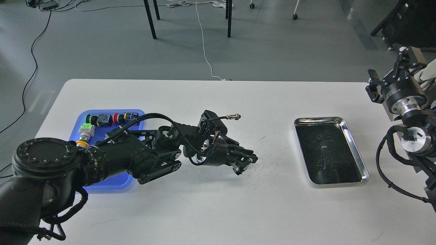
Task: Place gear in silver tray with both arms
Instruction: 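Lift the black gear and carry it toward the table center with the left gripper, then open the left gripper to drop the gear and withdraw the left arm, then swing the right gripper down toward the black gear on the table, then close the right gripper on the black gear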
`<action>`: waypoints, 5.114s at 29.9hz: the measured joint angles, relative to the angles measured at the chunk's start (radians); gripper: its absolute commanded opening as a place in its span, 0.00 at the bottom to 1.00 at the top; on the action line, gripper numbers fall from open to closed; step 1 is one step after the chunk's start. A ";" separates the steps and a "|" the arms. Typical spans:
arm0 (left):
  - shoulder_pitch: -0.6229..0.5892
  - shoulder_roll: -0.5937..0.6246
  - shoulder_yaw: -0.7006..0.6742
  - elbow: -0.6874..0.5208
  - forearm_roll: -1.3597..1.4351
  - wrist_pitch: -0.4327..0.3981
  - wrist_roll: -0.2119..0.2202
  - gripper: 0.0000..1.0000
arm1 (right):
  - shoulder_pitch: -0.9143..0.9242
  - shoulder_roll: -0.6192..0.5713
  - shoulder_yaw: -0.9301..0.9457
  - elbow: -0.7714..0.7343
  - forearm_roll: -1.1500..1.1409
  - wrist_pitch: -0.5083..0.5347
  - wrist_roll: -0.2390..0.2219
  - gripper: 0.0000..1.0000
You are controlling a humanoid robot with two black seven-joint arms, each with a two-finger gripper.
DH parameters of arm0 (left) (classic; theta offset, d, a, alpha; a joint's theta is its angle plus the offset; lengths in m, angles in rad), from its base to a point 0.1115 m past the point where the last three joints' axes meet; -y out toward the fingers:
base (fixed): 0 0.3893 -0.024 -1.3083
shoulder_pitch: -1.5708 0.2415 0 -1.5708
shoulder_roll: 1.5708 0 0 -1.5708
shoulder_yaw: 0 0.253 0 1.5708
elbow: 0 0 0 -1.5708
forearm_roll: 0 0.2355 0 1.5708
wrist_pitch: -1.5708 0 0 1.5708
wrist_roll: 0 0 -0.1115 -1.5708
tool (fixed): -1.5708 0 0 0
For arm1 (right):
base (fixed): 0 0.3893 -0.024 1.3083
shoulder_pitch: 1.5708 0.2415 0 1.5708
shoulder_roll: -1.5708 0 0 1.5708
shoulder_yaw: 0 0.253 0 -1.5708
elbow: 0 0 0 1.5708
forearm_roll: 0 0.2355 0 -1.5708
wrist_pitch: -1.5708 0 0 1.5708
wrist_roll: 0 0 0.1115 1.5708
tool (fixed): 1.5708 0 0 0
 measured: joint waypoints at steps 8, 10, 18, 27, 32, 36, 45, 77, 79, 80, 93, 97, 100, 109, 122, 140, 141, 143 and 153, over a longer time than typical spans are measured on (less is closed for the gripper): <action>0.005 0.000 -0.001 0.003 -0.024 -0.003 0.000 0.35 | -0.001 -0.002 0.000 0.001 -0.015 0.001 0.001 0.96; 0.006 0.000 -0.001 0.004 -0.045 -0.003 0.000 0.36 | -0.001 -0.002 0.000 0.001 -0.017 0.001 0.002 0.96; 0.006 0.000 -0.001 0.000 -0.088 -0.004 0.000 0.40 | -0.001 0.004 0.000 0.000 -0.022 0.002 0.002 0.96; -0.030 0.000 -0.041 0.003 -0.189 -0.009 0.000 0.58 | 0.000 0.000 0.000 0.001 -0.064 0.007 0.003 0.96; -0.095 0.000 -0.055 0.001 -0.321 -0.009 0.000 0.79 | 0.002 -0.006 0.000 0.005 -0.072 0.012 0.002 0.96; -0.123 0.058 -0.067 -0.008 -0.443 -0.006 0.000 0.97 | 0.011 -0.007 0.000 0.012 -0.096 0.012 0.000 0.97; -0.129 0.229 -0.192 -0.005 -0.571 -0.001 0.000 0.98 | 0.069 -0.012 -0.034 0.034 -0.147 0.014 -0.001 0.97; 0.040 0.424 -0.406 0.312 -1.351 -0.338 0.000 0.98 | 0.674 -0.177 -0.738 0.257 -0.550 0.224 -0.117 0.96; 0.049 0.427 -0.428 0.319 -1.355 -0.352 0.000 0.98 | 0.685 -0.170 -0.739 0.265 -0.604 0.230 -0.117 0.96; 0.053 0.427 -0.443 0.329 -1.357 -0.361 0.000 0.98 | 0.689 -0.167 -0.739 0.274 -0.639 0.235 -0.115 0.96; 0.110 0.417 -0.579 0.420 -1.479 -0.421 0.000 0.98 | 0.719 -0.061 -0.741 0.291 -1.186 0.356 -0.104 0.92; 0.131 0.418 -0.636 0.419 -1.534 -0.421 0.018 0.98 | 0.719 -0.036 -0.743 0.298 -1.274 0.360 -0.097 0.84; 0.148 0.421 -0.672 0.417 -1.570 -0.421 0.042 0.98 | 0.719 -0.025 -0.749 0.303 -1.362 0.365 -0.084 0.84; 0.175 0.420 -0.734 0.418 -1.626 -0.421 0.105 0.98 | 0.727 0.063 -0.825 0.304 -1.670 0.427 0.021 0.89; 0.217 0.414 -0.837 0.413 -1.715 -0.421 0.210 0.98 | 0.736 0.191 -0.948 0.292 -1.711 0.427 0.034 0.88; 0.231 0.428 -0.828 0.416 -1.704 -0.421 0.200 0.98 | 0.633 0.413 -0.985 0.028 -1.711 0.393 0.032 0.77; 0.231 0.428 -0.828 0.416 -1.704 -0.421 0.200 0.98 | 0.631 0.419 -0.985 0.023 -1.710 0.391 0.032 0.77; 0.231 0.428 -0.828 0.417 -1.704 -0.421 0.200 0.98 | 0.630 0.428 -0.985 0.020 -1.710 0.389 0.032 0.77; 0.239 0.436 -0.828 0.418 -1.703 -0.421 0.200 0.98 | 0.614 0.444 -0.988 0.022 -1.710 0.389 0.035 0.68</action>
